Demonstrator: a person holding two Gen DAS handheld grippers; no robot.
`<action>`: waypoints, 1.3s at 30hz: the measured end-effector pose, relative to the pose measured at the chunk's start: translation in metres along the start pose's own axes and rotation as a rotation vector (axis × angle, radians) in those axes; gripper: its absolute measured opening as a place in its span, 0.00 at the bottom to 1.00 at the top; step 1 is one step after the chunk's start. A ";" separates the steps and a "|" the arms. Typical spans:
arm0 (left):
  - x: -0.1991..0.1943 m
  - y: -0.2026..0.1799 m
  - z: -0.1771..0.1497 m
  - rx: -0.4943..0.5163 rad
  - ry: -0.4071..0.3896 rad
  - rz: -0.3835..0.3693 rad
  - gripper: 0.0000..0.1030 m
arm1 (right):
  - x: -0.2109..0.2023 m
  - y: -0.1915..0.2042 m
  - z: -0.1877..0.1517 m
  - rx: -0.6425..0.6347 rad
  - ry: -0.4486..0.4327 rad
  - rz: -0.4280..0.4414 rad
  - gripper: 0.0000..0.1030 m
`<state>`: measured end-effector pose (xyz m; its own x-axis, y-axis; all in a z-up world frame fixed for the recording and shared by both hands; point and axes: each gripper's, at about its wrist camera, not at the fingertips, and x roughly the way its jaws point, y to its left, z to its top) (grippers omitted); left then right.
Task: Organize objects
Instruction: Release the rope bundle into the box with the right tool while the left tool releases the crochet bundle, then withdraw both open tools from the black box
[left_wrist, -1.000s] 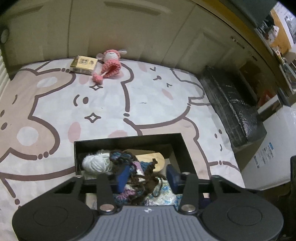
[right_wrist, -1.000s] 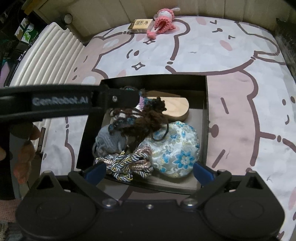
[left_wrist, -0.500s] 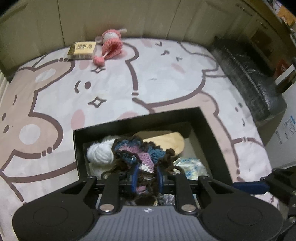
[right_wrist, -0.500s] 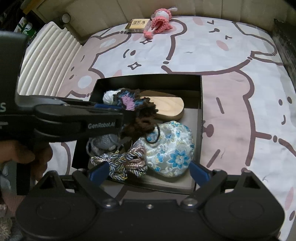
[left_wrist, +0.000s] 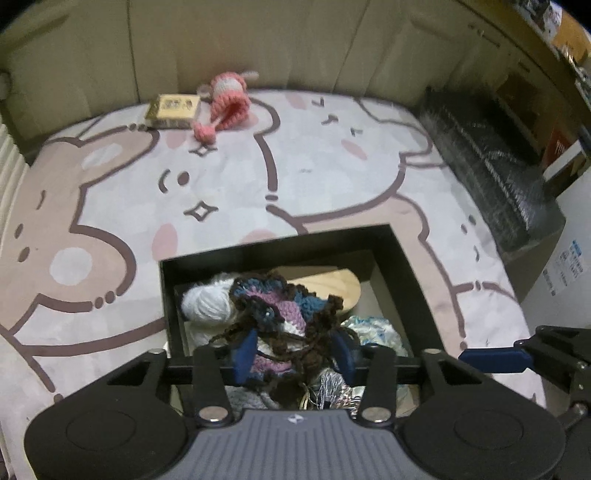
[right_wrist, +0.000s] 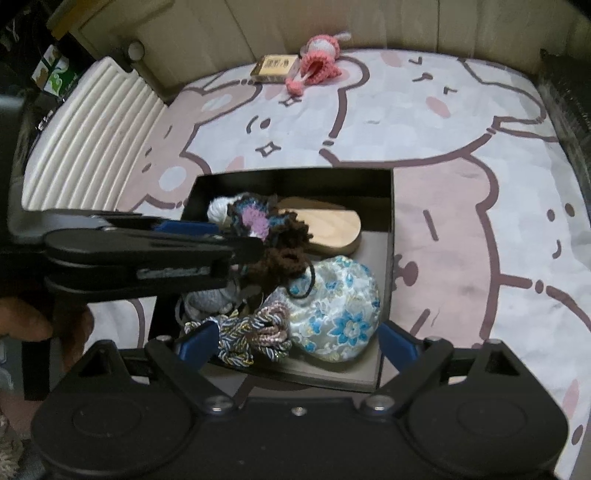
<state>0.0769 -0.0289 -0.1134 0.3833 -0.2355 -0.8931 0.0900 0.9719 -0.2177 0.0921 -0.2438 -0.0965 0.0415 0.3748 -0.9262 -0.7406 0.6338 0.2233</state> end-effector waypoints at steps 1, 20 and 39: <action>-0.005 0.001 0.000 -0.007 -0.012 -0.001 0.52 | -0.003 -0.001 0.000 0.001 -0.009 0.001 0.91; -0.063 0.012 -0.021 -0.067 -0.115 0.122 0.96 | -0.045 -0.014 -0.001 0.036 -0.142 -0.026 0.93; -0.071 0.027 -0.033 -0.097 -0.092 0.167 1.00 | -0.045 -0.016 0.003 0.002 -0.208 -0.138 1.00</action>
<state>0.0219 0.0140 -0.0687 0.4685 -0.0657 -0.8810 -0.0695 0.9914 -0.1108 0.1044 -0.2688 -0.0575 0.2791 0.4159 -0.8655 -0.7174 0.6895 0.1000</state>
